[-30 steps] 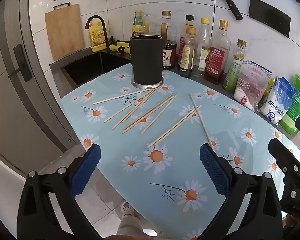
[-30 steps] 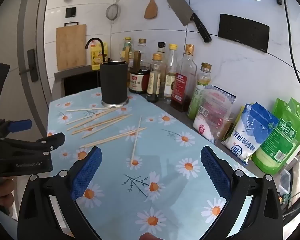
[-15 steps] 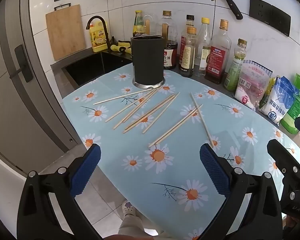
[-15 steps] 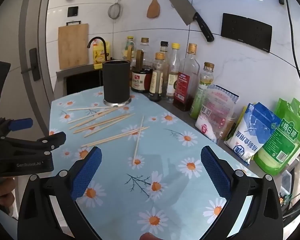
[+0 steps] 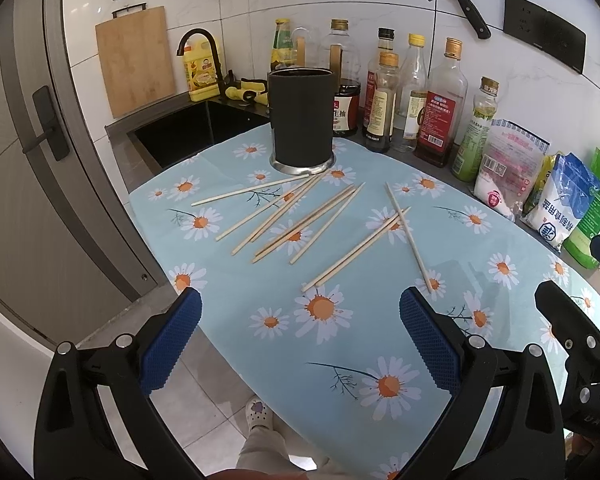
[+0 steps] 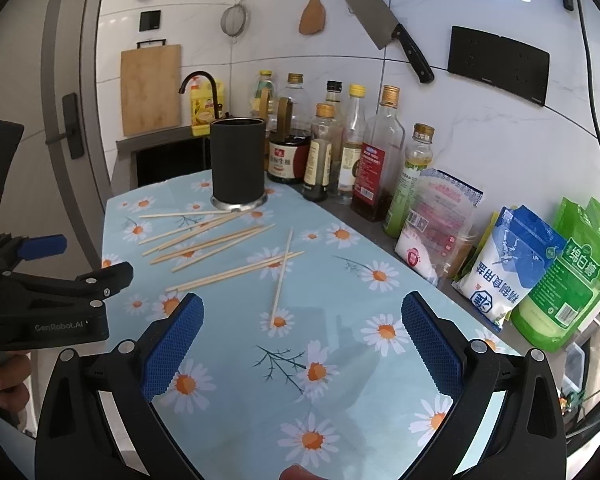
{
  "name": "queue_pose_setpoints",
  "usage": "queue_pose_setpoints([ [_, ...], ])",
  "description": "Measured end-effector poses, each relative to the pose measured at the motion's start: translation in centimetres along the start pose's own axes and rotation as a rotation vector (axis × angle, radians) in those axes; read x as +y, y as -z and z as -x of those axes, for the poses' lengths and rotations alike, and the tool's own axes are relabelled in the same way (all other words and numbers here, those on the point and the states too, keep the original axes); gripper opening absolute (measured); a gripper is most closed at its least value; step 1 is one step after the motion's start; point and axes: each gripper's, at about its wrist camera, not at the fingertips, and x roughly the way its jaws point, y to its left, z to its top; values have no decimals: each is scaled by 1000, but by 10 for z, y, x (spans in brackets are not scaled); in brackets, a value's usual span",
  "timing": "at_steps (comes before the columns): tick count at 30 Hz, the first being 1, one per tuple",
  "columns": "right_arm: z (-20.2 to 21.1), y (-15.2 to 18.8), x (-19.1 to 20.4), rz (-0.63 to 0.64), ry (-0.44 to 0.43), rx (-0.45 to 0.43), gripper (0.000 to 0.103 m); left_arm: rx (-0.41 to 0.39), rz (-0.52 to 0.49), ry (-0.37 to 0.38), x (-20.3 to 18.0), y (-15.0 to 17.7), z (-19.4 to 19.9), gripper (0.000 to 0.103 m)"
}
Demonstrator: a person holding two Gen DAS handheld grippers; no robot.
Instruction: Organize utensils
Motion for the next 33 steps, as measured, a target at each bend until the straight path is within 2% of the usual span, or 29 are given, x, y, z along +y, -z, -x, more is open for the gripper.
queue_pose_setpoints([
  [20, -4, -2, 4, 20, -15, 18, 95, 7, 3, -2, 11, 3, 3, 97],
  [33, -7, -3, 8, 29, -25, 22, 95, 10, 3, -15, 2, -2, -1, 97],
])
